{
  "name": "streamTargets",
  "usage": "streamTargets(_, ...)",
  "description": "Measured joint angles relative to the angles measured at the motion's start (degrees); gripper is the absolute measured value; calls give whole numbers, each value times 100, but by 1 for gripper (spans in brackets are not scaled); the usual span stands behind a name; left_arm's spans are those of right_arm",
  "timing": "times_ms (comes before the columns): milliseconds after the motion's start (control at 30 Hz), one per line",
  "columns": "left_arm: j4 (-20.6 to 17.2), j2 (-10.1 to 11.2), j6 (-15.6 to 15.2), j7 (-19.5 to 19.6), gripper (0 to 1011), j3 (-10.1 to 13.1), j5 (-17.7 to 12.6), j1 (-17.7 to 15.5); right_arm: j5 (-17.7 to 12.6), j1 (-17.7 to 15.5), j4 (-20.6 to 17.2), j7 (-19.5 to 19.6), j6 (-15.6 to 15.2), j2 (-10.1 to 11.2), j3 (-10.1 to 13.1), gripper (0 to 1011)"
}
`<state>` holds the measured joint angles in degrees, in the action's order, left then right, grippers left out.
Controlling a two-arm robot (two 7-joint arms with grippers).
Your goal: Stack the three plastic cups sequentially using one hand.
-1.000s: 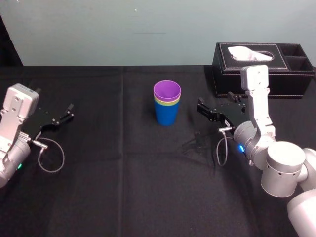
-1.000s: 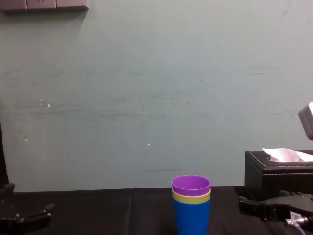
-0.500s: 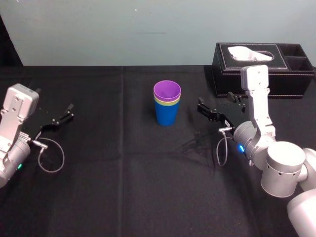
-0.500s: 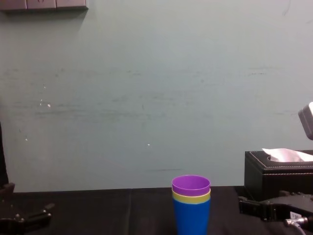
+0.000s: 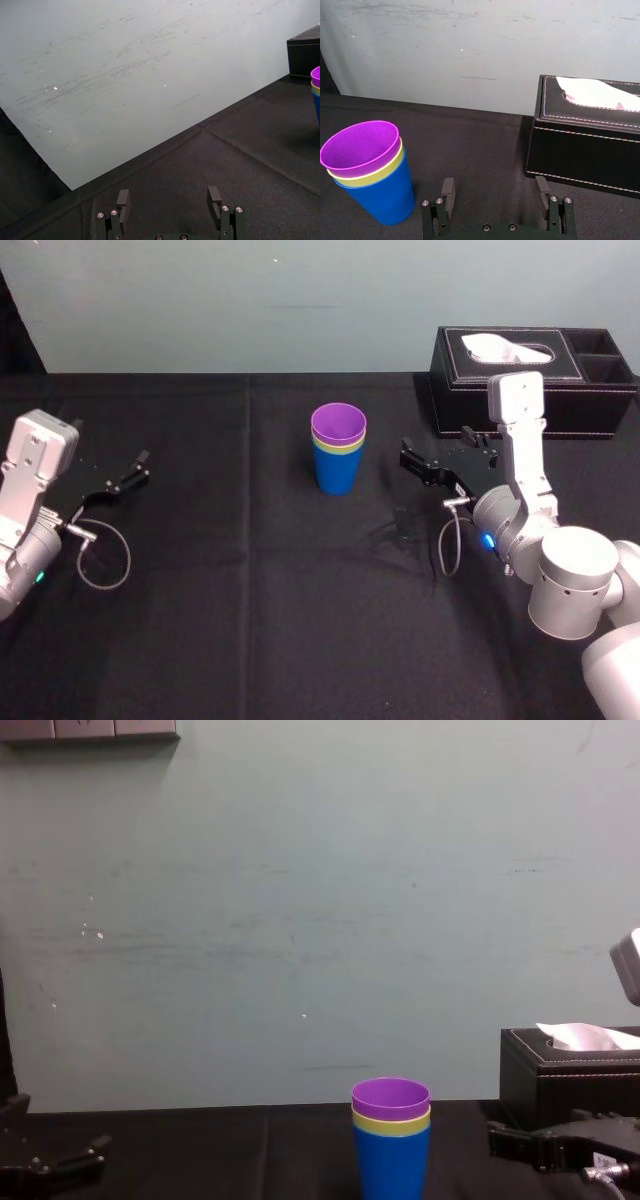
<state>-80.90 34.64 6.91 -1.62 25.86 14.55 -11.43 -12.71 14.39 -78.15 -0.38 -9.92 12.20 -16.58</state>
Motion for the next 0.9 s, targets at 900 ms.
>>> streamTargets(900,0,0,0,0,1011,0,0,0,0,0,0,0,0,0,0,1000)
